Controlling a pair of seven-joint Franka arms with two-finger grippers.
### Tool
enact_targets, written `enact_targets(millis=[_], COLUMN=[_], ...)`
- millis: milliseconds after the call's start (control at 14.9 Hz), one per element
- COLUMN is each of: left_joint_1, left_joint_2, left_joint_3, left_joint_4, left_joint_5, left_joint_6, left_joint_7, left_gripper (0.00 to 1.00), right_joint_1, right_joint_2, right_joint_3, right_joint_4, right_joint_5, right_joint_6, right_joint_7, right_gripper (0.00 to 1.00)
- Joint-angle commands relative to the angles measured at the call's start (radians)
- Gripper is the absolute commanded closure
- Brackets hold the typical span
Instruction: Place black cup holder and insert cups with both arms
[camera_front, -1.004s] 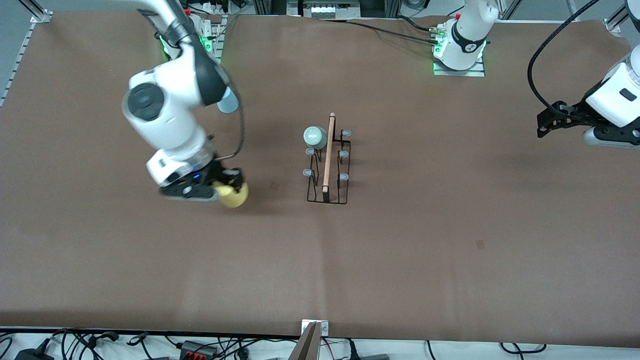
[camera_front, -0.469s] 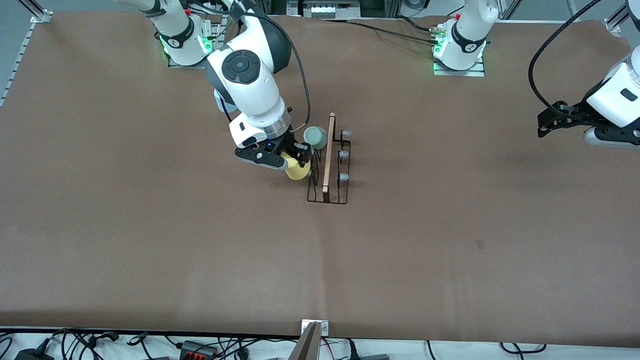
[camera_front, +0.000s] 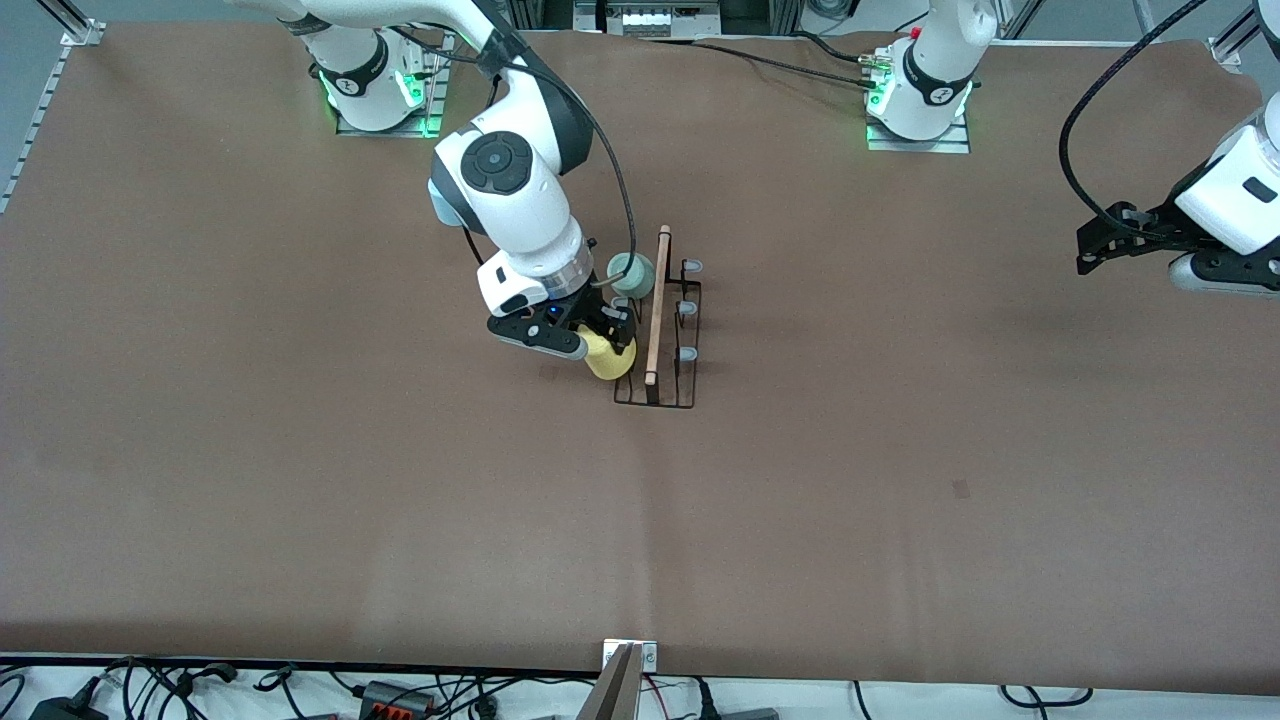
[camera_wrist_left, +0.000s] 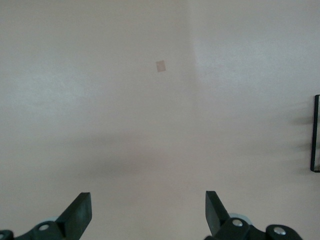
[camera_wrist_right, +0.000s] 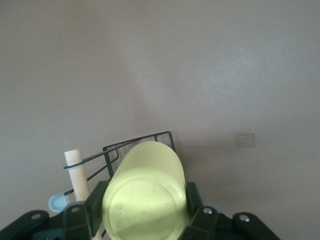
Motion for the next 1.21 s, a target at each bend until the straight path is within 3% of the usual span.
enact_targets(millis=[0, 201, 335, 670, 938, 1138], left_joint_1=[-0.002, -0.002, -0.002, -0.002, -0.002, -0.002], left_joint_2=[0.004, 0.004, 0.004, 0.004, 0.004, 0.004], left_joint_3=[0.009, 0.009, 0.009, 0.009, 0.009, 0.009], left_joint_4=[0.017, 0.017, 0.017, 0.017, 0.017, 0.017], left_joint_5=[-0.015, -0.014, -0.015, -0.015, -0.014, -0.015], left_joint_6=[-0.018, -0.018, -0.016, -0.018, -0.018, -0.018], left_joint_7=[0.024, 0.024, 0.024, 0.024, 0.024, 0.024], left_gripper=[0.00, 0.00, 0.00, 0.00, 0.00, 0.00], right_joint_1=[0.020, 0.005, -0.048, -0.421, -0.651, -0.679], right_joint_2=[0.022, -0.007, -0.073, -0.296, -0.406, -0.429], right_joint_3=[-0.010, -0.016, -0.018, 0.033, -0.026, -0.084], right_joint_4=[0.025, 0.025, 0.024, 0.023, 0.025, 0.129], right_joint_5=[0.016, 0.020, 0.019, 0.022, 0.007, -0.061], right_joint_6=[0.002, -0.008, -0.095, -0.532, -0.620, -0.773], right_joint_7=[0.016, -0.011, -0.052, -0.550, -0.925, -0.964], right_gripper=[0.00, 0.00, 0.00, 0.00, 0.00, 0.00])
